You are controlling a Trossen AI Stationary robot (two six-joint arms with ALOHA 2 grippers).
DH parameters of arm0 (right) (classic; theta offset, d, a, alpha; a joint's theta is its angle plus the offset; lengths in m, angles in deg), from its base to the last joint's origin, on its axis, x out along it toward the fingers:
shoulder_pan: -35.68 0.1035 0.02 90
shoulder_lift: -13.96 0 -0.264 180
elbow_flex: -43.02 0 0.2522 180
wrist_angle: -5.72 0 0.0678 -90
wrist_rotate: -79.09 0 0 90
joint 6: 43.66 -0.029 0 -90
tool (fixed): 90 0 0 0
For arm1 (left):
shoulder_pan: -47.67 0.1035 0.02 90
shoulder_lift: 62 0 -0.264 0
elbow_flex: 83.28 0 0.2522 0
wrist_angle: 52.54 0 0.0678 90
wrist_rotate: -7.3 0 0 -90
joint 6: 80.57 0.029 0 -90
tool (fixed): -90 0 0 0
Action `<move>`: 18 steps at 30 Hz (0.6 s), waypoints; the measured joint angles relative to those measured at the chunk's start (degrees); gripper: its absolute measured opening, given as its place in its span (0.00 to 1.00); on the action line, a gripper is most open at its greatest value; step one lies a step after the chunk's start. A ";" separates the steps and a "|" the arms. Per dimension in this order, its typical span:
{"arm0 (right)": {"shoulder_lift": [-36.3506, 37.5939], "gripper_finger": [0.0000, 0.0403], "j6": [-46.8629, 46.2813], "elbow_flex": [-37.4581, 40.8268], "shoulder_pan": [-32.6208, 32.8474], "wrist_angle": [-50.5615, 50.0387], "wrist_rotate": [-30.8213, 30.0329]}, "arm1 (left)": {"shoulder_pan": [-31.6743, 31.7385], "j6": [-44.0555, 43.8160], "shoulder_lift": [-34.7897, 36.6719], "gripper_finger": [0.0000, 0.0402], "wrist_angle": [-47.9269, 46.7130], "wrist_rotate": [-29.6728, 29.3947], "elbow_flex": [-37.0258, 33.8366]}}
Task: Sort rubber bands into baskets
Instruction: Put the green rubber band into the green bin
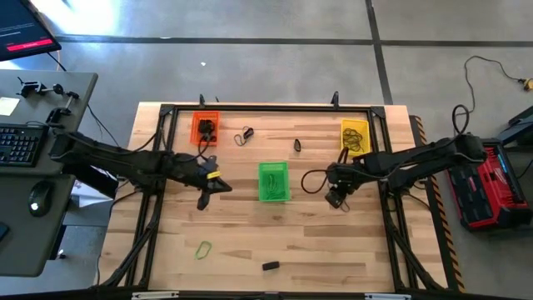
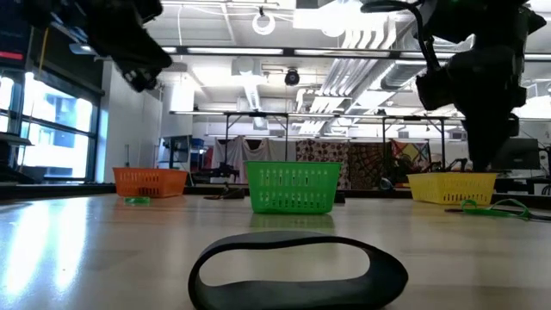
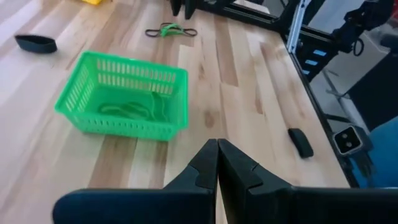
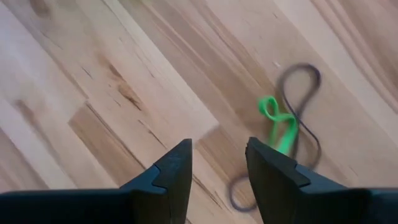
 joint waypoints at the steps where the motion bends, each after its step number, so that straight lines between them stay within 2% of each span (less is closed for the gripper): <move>1: -0.01 0.34 0.02 0.00 0.00 -0.98 -0.01 | -0.30 -0.76 1.02 0.00 -0.03 -0.18 -0.84; 7: -1.91 0.34 1.74 0.00 0.00 -5.75 -2.63 | -2.08 -5.25 3.86 0.00 0.17 -2.20 -4.74; 18: -9.62 0.34 1.48 0.00 0.00 -5.31 -2.45 | -3.86 -6.31 3.87 0.00 1.69 -6.40 -4.80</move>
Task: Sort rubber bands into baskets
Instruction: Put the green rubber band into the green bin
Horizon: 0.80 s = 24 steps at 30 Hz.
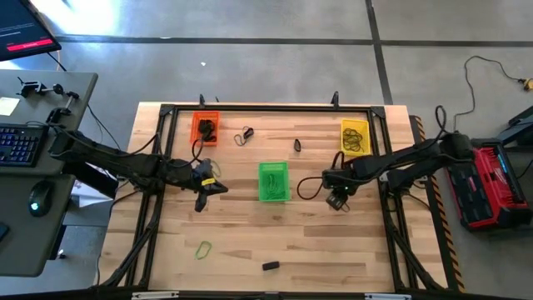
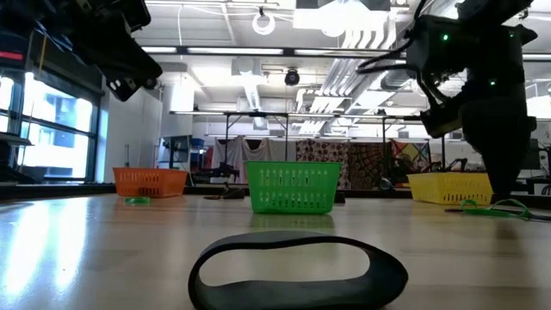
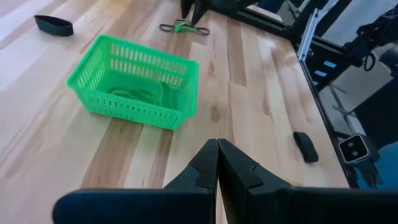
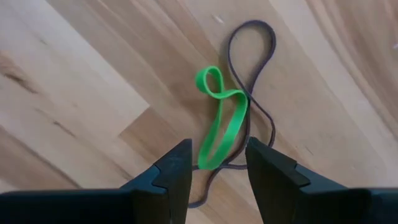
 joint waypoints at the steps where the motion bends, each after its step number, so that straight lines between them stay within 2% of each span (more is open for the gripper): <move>1: -0.71 0.34 -0.01 0.00 0.00 0.08 0.01 | 0.00 0.00 0.00 0.00 0.06 -0.01 0.00; 7: -3.70 0.30 -0.79 0.00 0.00 0.23 1.37 | 0.00 -0.26 -0.02 0.00 -0.01 -0.20 0.00; 14: -2.68 0.02 -1.50 -0.79 0.00 1.64 0.94 | 0.00 -0.66 -0.02 0.00 0.01 -0.17 0.00; 18: -1.95 0.04 -0.10 -5.09 0.00 1.86 0.19 | 0.00 -1.80 -0.02 0.00 0.01 -0.15 0.00; 20: -1.97 0.02 1.24 -8.08 0.02 2.34 -1.36 | 0.00 -1.84 -0.02 0.00 0.05 -0.15 0.00; 24: -1.97 0.01 3.16 -14.55 -0.27 6.85 -4.51 | 0.00 -1.87 -0.02 0.00 0.14 -0.15 0.00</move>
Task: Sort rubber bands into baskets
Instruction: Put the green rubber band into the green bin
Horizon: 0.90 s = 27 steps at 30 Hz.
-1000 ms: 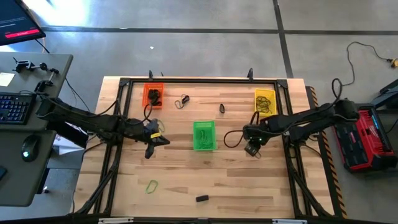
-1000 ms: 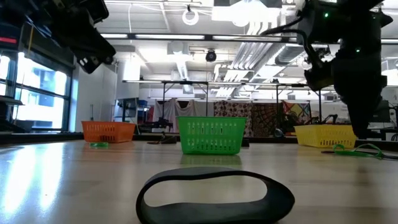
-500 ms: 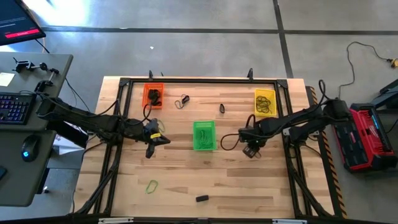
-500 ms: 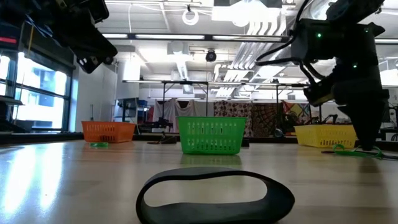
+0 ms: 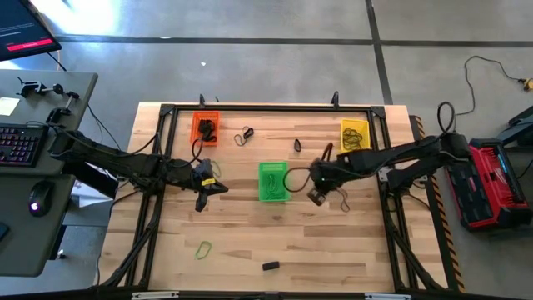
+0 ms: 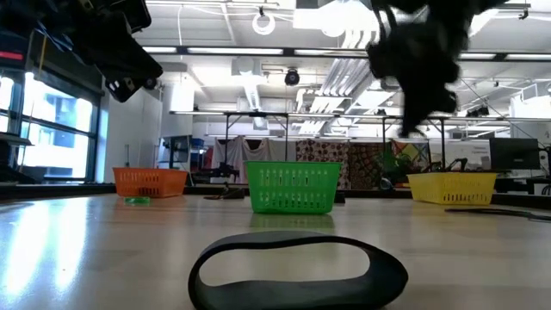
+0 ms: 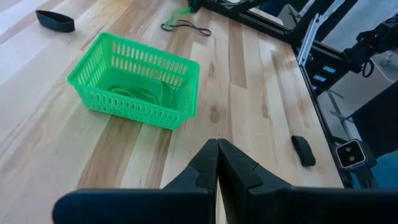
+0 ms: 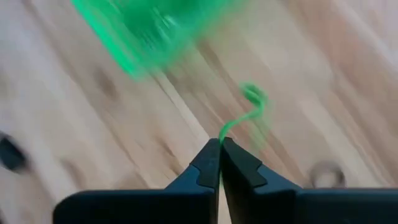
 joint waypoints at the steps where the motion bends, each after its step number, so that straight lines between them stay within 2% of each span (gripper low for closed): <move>1: -0.20 0.01 0.39 -1.76 -0.20 0.82 -0.50 | 0.00 -0.01 0.00 0.00 -0.01 0.00 0.00; 6: -4.47 0.00 2.70 -11.77 -1.30 1.63 -3.45 | 0.00 0.76 0.00 0.00 0.39 -0.19 0.00; 12: -14.89 0.00 3.51 -25.46 -1.76 -1.57 -3.81 | 0.02 4.24 0.00 0.00 1.64 0.26 0.00; 21: -30.64 0.00 -4.72 -48.14 -2.05 -15.53 -4.58 | 0.01 7.89 2.06 0.00 4.30 5.49 0.00; 27: -38.82 0.00 -9.93 -54.46 -3.05 -19.33 -3.65 | 0.00 9.52 4.85 0.00 5.23 8.66 -0.37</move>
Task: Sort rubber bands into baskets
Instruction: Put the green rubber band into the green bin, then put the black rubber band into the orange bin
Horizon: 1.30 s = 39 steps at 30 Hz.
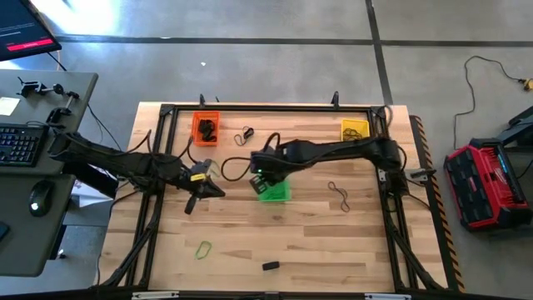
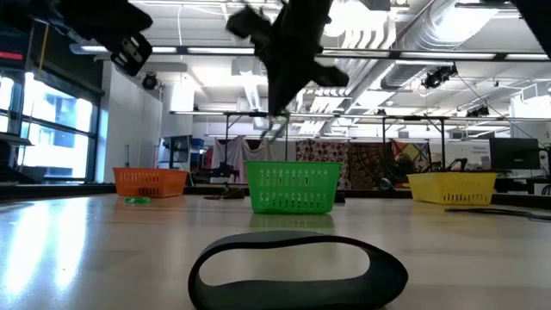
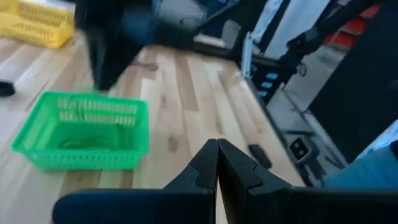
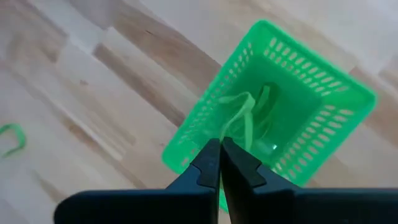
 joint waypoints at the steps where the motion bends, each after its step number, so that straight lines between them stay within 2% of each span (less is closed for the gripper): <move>1: -0.97 0.00 -0.77 -0.06 -0.49 0.15 0.77 | 0.02 0.00 0.56 0.00 0.73 0.39 -0.47; 6: -4.75 0.00 -2.32 0.81 -2.66 0.48 2.65 | 0.00 -1.35 3.52 0.00 2.68 1.55 -3.27; 15: -9.14 0.00 -3.75 0.88 -4.63 0.73 2.79 | 0.01 -0.99 6.77 0.00 2.06 1.61 -3.72; 25: -9.46 0.00 -3.51 0.90 -4.84 0.30 1.66 | 0.00 -0.81 7.52 0.00 1.38 1.66 -3.72; 31: -9.45 0.01 -1.94 0.90 -5.73 0.26 5.09 | 0.22 -0.52 7.52 0.00 1.40 1.70 -3.72; 35: -9.44 0.07 0.47 0.90 -5.79 0.26 6.75 | 0.22 -0.50 7.52 0.00 1.40 1.69 -3.72; 39: -9.44 0.20 2.09 0.90 -5.79 -0.42 8.31 | 0.20 -0.50 7.50 0.00 1.40 1.64 -3.72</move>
